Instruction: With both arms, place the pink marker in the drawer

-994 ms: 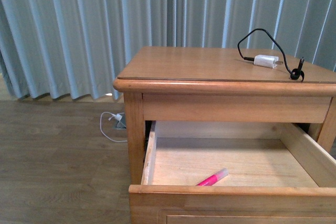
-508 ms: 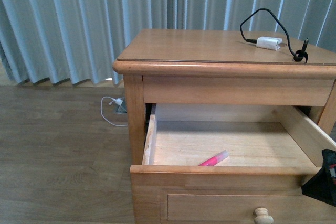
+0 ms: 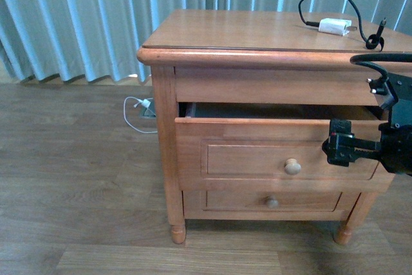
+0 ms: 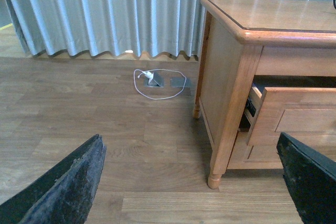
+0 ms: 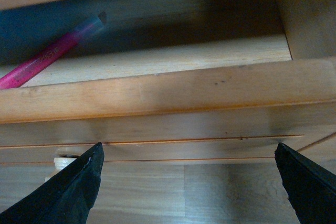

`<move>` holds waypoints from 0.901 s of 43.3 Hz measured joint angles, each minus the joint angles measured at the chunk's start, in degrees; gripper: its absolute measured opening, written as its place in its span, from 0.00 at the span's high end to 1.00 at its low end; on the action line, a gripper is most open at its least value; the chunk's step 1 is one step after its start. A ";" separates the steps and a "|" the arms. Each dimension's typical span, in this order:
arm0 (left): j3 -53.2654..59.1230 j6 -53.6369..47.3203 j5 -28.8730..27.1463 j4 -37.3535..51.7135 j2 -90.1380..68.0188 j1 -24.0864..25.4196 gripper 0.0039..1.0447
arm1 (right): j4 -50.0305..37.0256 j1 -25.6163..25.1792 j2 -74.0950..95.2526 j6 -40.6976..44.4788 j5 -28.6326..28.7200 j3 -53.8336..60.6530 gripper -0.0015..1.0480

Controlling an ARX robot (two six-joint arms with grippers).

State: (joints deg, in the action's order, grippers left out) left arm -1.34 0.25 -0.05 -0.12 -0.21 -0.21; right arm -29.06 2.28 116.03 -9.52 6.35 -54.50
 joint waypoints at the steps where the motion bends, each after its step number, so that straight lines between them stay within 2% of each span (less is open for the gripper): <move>1: 0.00 0.00 0.00 0.00 0.00 0.00 0.05 | -0.96 0.07 0.63 -0.15 -0.50 -0.33 0.08; 8: 0.00 0.00 0.00 0.00 0.00 0.00 0.05 | -7.43 0.44 3.98 -1.75 -2.60 -2.05 0.08; 16: 0.00 0.00 0.00 0.00 0.00 0.00 0.05 | -10.88 0.44 5.44 -5.31 -3.26 -2.95 0.08; 24: 0.00 0.00 0.00 0.00 0.00 0.00 0.05 | -10.93 0.42 6.34 -8.26 -5.01 -4.98 0.08; 39: 0.00 0.00 0.00 0.00 0.00 0.00 0.05 | -9.20 0.68 8.41 -8.24 -5.88 -6.73 0.08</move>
State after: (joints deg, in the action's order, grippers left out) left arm -1.34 0.25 -0.05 -0.12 -0.21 -0.21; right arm -38.26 2.96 124.44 -17.76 0.47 -61.23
